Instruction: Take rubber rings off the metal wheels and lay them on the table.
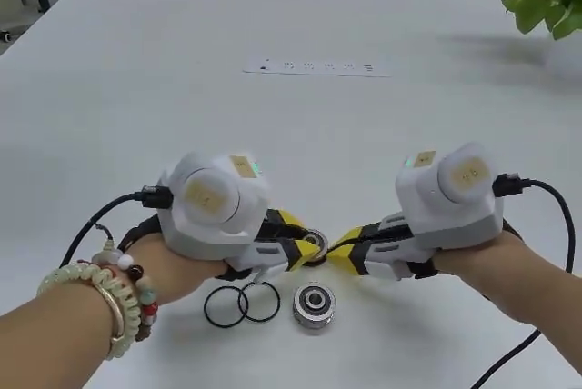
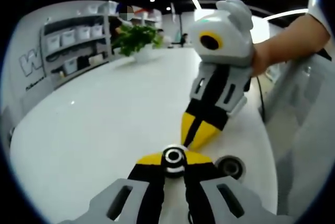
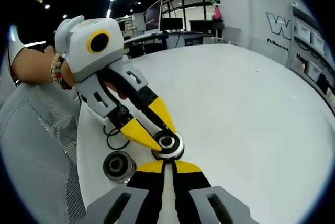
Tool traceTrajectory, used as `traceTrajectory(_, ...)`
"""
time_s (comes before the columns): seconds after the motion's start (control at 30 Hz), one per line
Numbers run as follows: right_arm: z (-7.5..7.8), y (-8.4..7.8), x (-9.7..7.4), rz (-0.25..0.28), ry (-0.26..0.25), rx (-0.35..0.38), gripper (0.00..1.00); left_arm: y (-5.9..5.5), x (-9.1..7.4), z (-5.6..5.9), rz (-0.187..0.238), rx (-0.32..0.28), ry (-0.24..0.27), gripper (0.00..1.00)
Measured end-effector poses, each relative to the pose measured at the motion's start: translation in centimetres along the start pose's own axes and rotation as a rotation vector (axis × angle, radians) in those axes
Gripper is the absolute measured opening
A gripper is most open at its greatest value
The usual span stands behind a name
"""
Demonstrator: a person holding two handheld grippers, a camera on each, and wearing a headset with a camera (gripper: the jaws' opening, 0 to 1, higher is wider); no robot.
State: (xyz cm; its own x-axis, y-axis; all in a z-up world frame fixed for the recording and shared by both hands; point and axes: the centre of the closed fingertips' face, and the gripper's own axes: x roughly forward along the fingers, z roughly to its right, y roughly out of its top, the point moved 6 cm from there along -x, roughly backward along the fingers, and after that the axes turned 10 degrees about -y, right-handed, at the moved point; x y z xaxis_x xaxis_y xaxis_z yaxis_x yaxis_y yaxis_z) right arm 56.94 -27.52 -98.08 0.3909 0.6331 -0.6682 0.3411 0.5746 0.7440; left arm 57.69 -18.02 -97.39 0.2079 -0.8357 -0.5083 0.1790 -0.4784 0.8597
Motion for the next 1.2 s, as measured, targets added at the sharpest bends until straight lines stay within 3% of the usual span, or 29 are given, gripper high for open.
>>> traceTrajectory(0.13, -0.1, 0.1, 0.1, 0.007, -0.017, -0.021, 0.08, 0.0, -0.1, -0.1, -0.002, 0.001, 0.011, 0.14)
traceTrajectory(0.47, 0.0, 0.2, 0.2, 0.002, -0.024, 0.01, 0.12, 0.0, -0.3, -0.1, 0.001, -0.001, 0.014, 0.14)
traceTrajectory(0.6, -0.2, 0.3, 0.7, 0.016, -0.048, 0.007, 0.35, 0.0, -0.3, -0.1, 0.0, -0.003, 0.015, 0.14)
traceTrajectory(0.73, -0.7, 0.5, 1.2, 0.015, -0.047, -0.035, 0.3, 0.0, -0.3, -0.1, 0.002, -0.005, 0.015, 0.14)
traceTrajectory(1.03, -0.1, 0.8, 1.0, 0.036, -0.06, -0.013, 0.23, 0.0, -0.2, -0.2, 0.003, -0.004, 0.012, 0.14)
traceTrajectory(1.13, -0.2, 0.8, 1.0, 0.033, -0.056, -0.036, 0.22, 0.0, -0.2, -0.2, 0.003, -0.003, 0.011, 0.14)
traceTrajectory(1.2, -0.3, 0.7, 0.8, 0.021, -0.057, -0.11, 0.21, 0.0, -0.2, -0.2, 0.004, -0.004, 0.01, 0.14)
